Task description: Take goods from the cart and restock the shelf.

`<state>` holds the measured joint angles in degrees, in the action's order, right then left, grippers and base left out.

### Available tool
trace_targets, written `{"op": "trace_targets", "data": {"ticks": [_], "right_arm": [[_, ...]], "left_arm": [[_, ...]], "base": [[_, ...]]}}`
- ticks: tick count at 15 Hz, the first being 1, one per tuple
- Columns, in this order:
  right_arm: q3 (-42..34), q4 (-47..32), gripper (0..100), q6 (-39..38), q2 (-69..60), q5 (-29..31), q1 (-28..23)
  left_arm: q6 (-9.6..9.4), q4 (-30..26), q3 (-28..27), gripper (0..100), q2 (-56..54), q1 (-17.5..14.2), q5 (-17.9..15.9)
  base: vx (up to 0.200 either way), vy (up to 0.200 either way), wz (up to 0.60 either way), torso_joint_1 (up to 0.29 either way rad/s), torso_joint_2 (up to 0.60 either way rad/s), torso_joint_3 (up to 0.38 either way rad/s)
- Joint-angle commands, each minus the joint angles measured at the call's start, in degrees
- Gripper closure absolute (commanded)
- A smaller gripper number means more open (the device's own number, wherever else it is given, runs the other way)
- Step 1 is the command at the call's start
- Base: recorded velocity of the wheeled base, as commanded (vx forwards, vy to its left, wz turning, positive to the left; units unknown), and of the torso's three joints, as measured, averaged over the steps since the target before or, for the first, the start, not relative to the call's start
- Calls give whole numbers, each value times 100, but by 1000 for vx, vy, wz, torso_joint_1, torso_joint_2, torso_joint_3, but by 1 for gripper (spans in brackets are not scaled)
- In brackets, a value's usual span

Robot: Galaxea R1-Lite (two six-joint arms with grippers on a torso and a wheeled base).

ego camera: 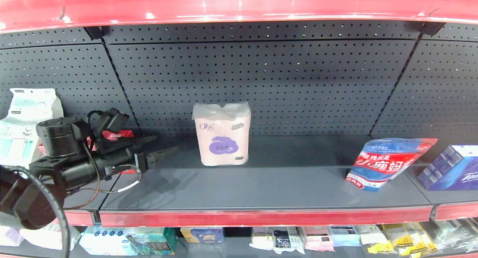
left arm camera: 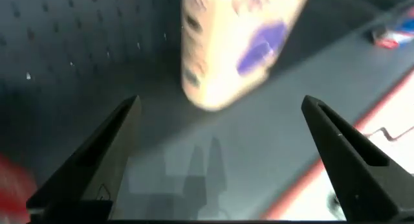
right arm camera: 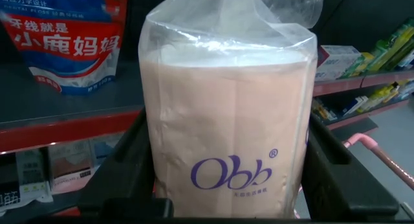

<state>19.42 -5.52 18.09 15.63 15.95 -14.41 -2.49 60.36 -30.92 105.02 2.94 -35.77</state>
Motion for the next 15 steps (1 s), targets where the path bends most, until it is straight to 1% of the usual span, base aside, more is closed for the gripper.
{"op": "trace_targets", "data": {"ticks": [1,4,5,6,7,9,12,15], "right_arm": [[0,-1,100,1,10,5,0],[0,-10,100,81,10,5,0],[0,-19,100,81,10,5,0],[-8,-37,100,89,10,5,0],[-17,-37,100,125,10,5,0],[0,-37,100,160,10,23,0],[0,-37,100,160,19,31,-9],[0,-37,100,212,10,31,-9]], "left_arm": [[3,-15,-837,0,748,23,-167],[-6,-6,-1031,0,1029,128,-519],[-6,-6,-1057,0,1038,128,-545],[-6,-6,-1312,0,1214,128,-774],[-6,-6,-1488,0,1354,128,-871],[-24,-6,-1672,0,1451,128,-950],[-41,-6,-1707,0,1521,128,-985],[-50,-15,-2173,0,1750,154,-1134]], "base": [[0,0,0,0,0,0],[0,0,0,0,0,0],[0,0,0,0,0,0],[0,0,0,0,0,0],[0,0,0,0,0,0],[0,0,0,0,0,0],[0,0,0,0,0,0],[0,0,0,0,0,0]]}}
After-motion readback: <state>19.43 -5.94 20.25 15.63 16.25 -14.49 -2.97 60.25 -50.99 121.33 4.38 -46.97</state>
